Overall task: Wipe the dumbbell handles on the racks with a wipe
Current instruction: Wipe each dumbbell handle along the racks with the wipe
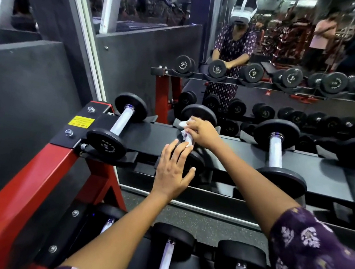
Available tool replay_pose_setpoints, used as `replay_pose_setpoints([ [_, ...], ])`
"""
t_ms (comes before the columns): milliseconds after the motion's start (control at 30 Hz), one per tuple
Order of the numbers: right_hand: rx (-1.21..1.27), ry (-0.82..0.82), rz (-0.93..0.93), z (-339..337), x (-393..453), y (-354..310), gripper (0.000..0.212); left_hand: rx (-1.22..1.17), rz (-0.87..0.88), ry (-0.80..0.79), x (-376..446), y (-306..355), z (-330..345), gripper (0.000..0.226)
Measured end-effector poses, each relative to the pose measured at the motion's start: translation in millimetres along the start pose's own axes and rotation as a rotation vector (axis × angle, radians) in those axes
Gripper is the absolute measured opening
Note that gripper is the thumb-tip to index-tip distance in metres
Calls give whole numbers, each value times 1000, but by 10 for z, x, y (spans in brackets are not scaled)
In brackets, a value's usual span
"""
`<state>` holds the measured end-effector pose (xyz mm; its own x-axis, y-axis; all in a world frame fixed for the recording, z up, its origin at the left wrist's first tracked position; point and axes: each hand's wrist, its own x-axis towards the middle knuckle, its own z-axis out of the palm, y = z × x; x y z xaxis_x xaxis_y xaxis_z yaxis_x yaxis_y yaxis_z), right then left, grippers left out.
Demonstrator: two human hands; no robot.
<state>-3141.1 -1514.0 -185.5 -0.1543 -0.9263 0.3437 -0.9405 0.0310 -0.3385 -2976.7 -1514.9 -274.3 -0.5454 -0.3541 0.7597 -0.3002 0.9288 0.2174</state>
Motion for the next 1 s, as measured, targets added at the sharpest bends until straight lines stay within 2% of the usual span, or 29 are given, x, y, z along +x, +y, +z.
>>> replay_pose_setpoints([
  [167, 147, -100, -33, 75, -288, -59, 23, -21, 65, -31, 26, -69, -57, 59],
  [300, 270, -140, 126, -51, -444, -29, 24, -84, 13, -84, 15, 16, -89, 60],
  [433, 208, -60, 235, -139, -462, -128, 22, -98, 27, -140, 42, 2, -199, 65],
  [533, 207, -51, 245, -236, -372, -331, 20, -98, 35, -203, 66, 15, -274, 69],
  [667, 436, 199, 295, -232, -174, -629, 18, -226, -4, -261, 122, -82, -471, 66],
  [733, 583, 266, 344, -189, -77, -784, 21, -266, -66, -247, 161, -198, -607, 65],
  [867, 780, 261, 411, -29, 140, -1074, 21, -175, -129, -215, 196, -578, -903, 67],
  [1000, 778, 203, 419, 271, 392, -1430, 23, -70, -209, -214, 150, -1073, -1206, 66],
])
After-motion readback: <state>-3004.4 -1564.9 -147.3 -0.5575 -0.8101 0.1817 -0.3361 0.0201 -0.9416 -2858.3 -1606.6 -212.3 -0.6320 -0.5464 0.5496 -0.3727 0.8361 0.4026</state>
